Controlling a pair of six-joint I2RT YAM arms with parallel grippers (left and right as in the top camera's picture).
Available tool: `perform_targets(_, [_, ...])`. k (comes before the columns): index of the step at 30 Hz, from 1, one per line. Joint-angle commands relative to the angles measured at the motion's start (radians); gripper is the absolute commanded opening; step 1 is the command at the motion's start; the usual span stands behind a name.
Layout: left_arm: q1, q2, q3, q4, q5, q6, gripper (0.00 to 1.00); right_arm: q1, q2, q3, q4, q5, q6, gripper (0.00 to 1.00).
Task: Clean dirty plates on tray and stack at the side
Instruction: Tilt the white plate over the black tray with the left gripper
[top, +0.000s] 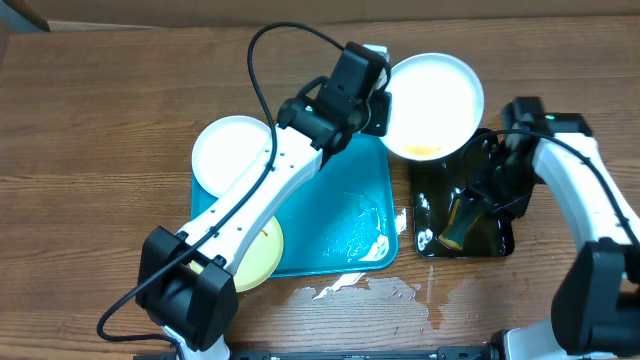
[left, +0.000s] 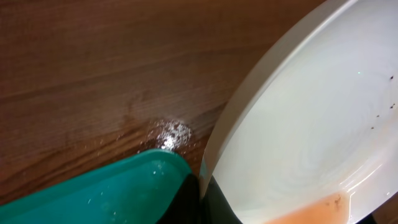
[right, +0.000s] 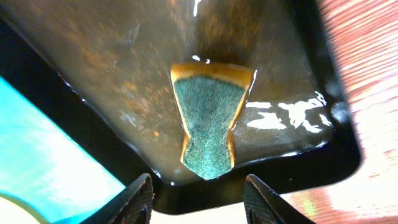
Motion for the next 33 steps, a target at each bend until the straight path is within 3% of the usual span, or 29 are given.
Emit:
perform_targets(1, [-0.028,0.015,0.026,0.040,-0.049,0.029,0.04,-0.035,-0.072,0.051,-0.003,-0.005,-0.005,0.52])
perform_targets(10, [-0.106,0.073,0.026,0.206,-0.099,0.146,0.04,-0.052,-0.098,0.052,-0.011,-0.005,-0.029,0.56])
perform_targets(16, [-0.208,0.127,0.026,0.353,-0.370,0.393,0.04,-0.052,-0.118,0.053,-0.011,-0.044,-0.082,0.56])
perform_targets(20, [-0.276,0.128,0.026,0.459,-0.625,0.507,0.04,-0.052,-0.154,0.053,-0.007,-0.042,-0.085,0.56])
perform_targets(22, [-0.302,0.128,0.026,0.495,-0.674,0.552,0.04,-0.052,-0.174,0.053,-0.003,-0.041,-0.085,0.56])
perform_targets(33, [-0.333,0.128,0.026,0.508,-0.720,0.568,0.04,-0.052,-0.205,0.053,-0.003,-0.031,-0.089,0.58])
